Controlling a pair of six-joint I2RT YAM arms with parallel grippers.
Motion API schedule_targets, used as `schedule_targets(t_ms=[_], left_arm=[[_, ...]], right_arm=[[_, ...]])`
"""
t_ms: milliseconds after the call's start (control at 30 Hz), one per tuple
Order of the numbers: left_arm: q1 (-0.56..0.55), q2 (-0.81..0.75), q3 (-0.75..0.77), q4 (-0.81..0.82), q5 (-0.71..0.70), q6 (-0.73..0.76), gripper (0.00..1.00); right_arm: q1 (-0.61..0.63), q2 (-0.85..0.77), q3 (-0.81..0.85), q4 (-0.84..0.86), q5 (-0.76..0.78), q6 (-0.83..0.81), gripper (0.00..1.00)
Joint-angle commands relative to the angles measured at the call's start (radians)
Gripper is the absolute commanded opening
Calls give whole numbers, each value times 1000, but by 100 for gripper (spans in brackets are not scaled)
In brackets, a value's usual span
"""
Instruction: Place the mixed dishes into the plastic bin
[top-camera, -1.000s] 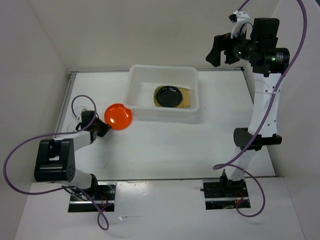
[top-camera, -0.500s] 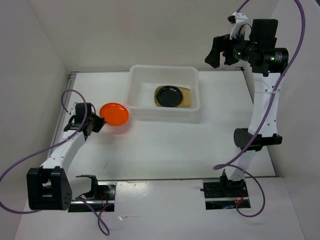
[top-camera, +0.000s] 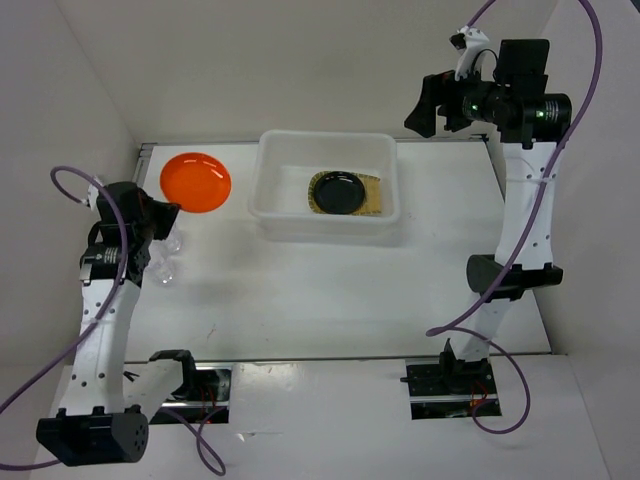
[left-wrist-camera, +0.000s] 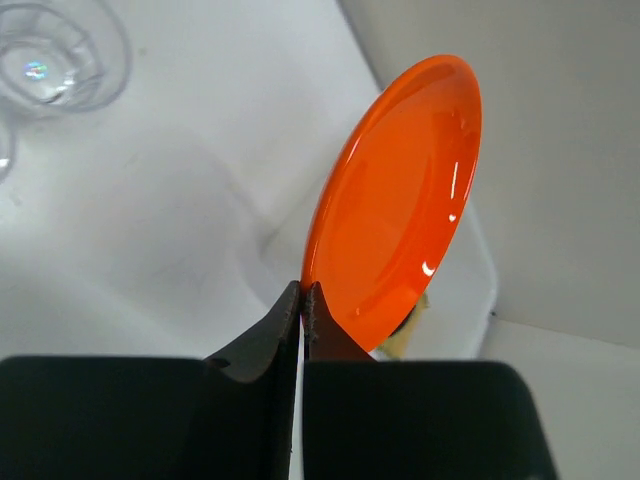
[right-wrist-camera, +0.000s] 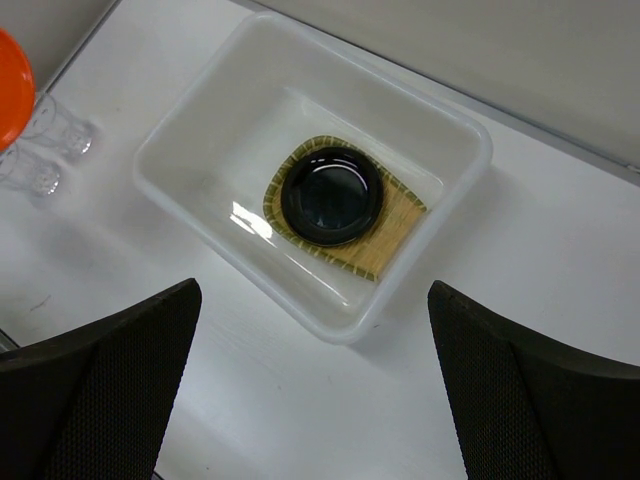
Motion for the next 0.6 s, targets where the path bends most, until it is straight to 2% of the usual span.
schedule_targets(t_ms=[0,67,233,367,567], left_arm=[[18,15,32,88,114,-21,0],[18,83,42,172,247,-21,0],[-7,208,145,252,325,35,0],[-17,376,260,260,461,69,0],[-123,571,430,283,461,88,0]], right_arm=[[-5,14,25,-5,-35,9,99],[-5,14,34,-5,-44,9,99],[-14,14,34,-5,-73,9,99],[-23,23,34,-5,-73,9,99],[-32,41,56,-5,-73,9,99]])
